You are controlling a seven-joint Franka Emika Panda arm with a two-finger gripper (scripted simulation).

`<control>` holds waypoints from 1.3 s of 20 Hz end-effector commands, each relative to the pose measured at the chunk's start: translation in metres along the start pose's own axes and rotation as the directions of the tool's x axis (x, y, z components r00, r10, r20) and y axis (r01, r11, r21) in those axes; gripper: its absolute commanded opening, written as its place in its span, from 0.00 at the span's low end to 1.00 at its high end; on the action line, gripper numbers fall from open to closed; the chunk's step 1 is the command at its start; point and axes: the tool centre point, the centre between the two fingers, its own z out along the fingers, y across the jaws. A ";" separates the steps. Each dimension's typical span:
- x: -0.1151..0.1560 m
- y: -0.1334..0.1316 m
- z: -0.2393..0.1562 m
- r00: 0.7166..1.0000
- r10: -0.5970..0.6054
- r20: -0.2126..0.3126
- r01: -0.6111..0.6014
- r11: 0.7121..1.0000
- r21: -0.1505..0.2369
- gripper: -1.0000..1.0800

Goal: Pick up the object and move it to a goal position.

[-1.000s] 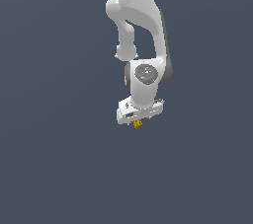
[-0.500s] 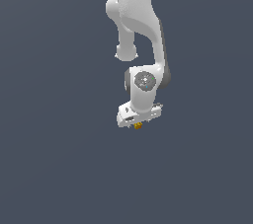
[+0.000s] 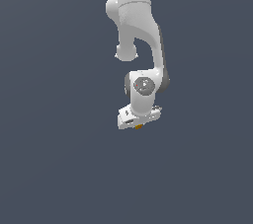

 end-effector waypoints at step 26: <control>0.010 0.054 -0.059 0.987 -0.106 -0.124 0.105 0.994 -0.013 0.00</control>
